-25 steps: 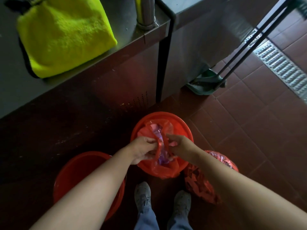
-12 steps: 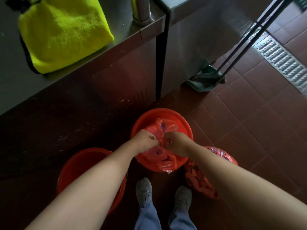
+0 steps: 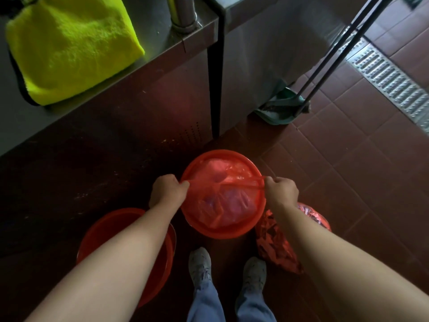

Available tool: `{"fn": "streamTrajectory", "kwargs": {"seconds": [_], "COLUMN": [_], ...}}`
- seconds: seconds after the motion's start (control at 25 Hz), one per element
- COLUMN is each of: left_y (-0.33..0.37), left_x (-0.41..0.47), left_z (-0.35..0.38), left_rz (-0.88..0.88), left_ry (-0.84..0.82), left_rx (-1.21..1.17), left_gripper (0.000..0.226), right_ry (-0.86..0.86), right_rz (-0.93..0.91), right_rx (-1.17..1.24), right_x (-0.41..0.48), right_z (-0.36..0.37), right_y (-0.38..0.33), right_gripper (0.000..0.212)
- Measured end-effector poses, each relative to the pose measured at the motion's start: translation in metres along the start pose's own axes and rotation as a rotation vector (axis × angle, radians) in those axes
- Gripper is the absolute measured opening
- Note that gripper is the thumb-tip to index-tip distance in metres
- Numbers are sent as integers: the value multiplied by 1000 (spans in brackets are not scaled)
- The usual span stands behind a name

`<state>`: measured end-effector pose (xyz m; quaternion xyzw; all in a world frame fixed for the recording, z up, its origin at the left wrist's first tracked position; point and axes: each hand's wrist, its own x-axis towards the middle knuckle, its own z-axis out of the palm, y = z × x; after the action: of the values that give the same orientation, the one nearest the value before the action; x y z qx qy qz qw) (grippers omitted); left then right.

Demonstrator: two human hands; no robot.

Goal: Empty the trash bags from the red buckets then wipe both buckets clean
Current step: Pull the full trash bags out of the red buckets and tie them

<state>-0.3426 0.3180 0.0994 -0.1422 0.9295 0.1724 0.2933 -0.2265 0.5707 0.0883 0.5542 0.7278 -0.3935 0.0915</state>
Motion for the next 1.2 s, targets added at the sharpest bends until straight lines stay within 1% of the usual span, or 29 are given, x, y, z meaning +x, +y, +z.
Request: {"fn": "streamTrajectory", "kwargs": {"seconds": [0.12, 0.2, 0.28, 0.36, 0.4, 0.52, 0.56, 0.64, 0.72, 0.8, 0.84, 0.88, 0.92, 1.0, 1.04, 1.12, 1.2], "left_y": [-12, -14, -13, -5, 0, 16, 21, 30, 37, 38, 37, 34, 32, 27, 26, 26, 25], "left_x": [6, 5, 3, 0, -1, -13, -19, -31, -40, -44, -46, -47, -48, -52, -54, -56, -57], "left_z": [-3, -2, 4, 12, 14, 12, 11, 5, 1, -2, -2, -3, -3, -4, -4, -3, -3], "left_rz": [-50, -56, 16, 136, 167, 165, 181, 201, 148, 68, 35, 11, 1, 7, 10, 2, -1], "left_ry": [29, 0, -47, -85, -114, -312, -373, -491, -597, -658, -685, -716, -747, -804, -831, -873, -904], "left_rx": [-23, -28, -58, -141, -240, -568, -618, -699, -803, -890, -913, -913, -893, -828, -805, -762, -737], "left_gripper": [18, 15, 14, 13, 12, 8, 9, 15, 25, 29, 28, 27, 25, 13, 13, 23, 22], "right_ry": [21, 13, 37, 34, -13, -304, -381, -474, -558, -606, -626, -646, -656, -673, -688, -718, -743], "right_rz": [93, 97, 76, 40, 20, 2, 11, 21, -13, -68, -114, -190, -290, -437, -463, -481, -508], "right_rx": [-27, -64, -65, 4, 83, 301, 385, 553, 590, 490, 395, 294, 193, 24, -29, -115, -158], "right_x": [1, 0, 2, 4, 4, -5, -11, -23, -33, -40, -42, -45, -47, -50, -51, -51, -49], "right_z": [2, 5, 3, -2, -5, -3, 1, 7, 12, 15, 15, 16, 17, 20, 21, 20, 19], "right_y": [16, 20, 23, 22, 19, -3, -11, -26, -32, -35, -36, -36, -36, -35, -35, -35, -35], "right_gripper": [29, 29, 30, 27, 24, 18, 17, 17, 19, 26, 35, 43, 47, 45, 44, 46, 46]}}
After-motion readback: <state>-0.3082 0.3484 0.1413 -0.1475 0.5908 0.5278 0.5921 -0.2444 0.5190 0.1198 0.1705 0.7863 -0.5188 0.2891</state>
